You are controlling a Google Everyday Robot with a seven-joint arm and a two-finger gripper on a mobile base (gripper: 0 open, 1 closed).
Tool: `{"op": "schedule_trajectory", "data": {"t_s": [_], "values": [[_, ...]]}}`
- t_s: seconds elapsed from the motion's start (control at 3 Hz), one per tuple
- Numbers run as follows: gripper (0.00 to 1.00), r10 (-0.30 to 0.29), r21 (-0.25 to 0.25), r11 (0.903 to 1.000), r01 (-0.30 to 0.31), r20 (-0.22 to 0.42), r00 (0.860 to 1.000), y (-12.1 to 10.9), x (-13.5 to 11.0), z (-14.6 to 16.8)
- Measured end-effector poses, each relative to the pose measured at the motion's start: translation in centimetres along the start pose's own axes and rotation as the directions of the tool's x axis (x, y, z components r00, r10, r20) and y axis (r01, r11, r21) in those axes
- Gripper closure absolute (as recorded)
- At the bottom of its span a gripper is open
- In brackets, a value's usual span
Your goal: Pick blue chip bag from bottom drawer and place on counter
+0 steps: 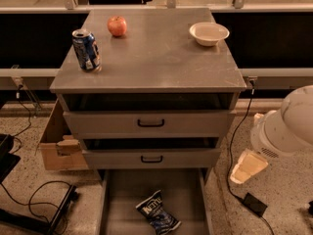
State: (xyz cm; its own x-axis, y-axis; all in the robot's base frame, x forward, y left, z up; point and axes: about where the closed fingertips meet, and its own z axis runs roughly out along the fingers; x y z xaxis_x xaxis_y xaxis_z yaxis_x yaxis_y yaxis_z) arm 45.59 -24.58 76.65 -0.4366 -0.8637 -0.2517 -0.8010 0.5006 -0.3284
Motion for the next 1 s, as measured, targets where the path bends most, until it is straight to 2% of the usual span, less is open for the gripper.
{"op": "schedule_trajectory", "data": {"t_s": [0.33, 0.67, 1.0], "values": [[0.0, 0.0, -0.001, 1.0, 0.0, -0.002, 1.0, 0.0, 0.0, 0.0], [0.0, 0.013, -0.032, 0.9994, -0.013, 0.001, 1.0, 0.9, -0.3, 2.2], [0.0, 0.045, -0.076, 0.9961, -0.045, 0.005, 0.999, 3.6, -0.8, 7.2]]}}
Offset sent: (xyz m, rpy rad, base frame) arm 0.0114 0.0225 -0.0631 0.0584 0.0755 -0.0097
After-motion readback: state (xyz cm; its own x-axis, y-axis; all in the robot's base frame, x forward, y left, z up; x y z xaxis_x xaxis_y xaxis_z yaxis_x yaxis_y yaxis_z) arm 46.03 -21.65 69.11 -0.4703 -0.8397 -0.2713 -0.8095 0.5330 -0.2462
